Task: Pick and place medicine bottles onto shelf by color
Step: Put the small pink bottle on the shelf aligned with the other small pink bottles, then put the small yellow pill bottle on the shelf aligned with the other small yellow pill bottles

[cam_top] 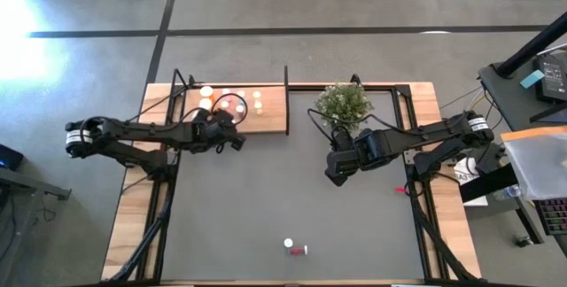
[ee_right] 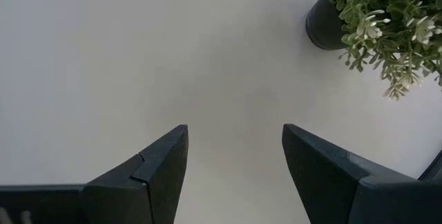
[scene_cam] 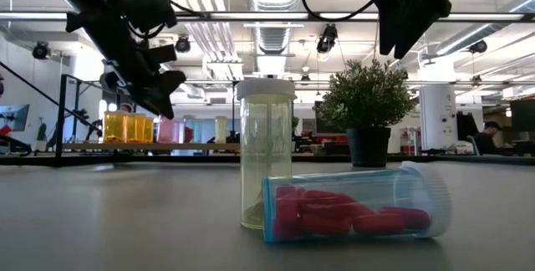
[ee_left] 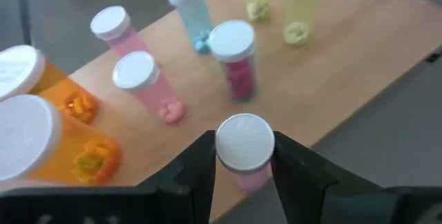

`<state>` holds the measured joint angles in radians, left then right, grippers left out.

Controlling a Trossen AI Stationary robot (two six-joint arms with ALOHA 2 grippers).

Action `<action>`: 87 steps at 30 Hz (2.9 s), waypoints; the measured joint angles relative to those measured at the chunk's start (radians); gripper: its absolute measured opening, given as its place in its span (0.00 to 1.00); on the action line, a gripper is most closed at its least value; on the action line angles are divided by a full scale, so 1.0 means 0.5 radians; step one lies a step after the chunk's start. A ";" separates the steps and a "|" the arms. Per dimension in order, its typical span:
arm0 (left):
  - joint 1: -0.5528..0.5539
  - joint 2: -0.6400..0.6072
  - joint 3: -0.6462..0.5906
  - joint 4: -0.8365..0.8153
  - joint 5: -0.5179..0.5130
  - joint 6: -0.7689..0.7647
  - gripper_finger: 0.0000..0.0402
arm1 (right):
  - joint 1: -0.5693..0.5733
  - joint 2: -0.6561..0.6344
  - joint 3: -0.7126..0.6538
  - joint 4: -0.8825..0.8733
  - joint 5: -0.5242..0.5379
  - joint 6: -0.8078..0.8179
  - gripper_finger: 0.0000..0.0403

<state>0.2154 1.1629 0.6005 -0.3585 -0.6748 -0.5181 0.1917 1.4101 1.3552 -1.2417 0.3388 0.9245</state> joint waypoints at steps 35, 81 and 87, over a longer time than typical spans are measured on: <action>0.132 0.001 -0.042 -0.090 -0.095 -0.110 0.28 | -0.001 0.000 0.000 0.004 -0.001 0.022 0.56; 0.132 -0.142 0.147 -0.099 0.038 -0.104 0.50 | -0.001 -0.001 0.000 0.010 -0.002 0.037 0.56; 0.130 -0.244 0.147 -0.036 0.230 -0.106 0.50 | 0.000 -0.001 0.000 0.042 -0.068 -0.002 0.56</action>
<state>0.2805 1.0407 0.6739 -0.3763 -0.5597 -0.5712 0.1917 1.4097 1.3552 -1.2207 0.3046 0.9237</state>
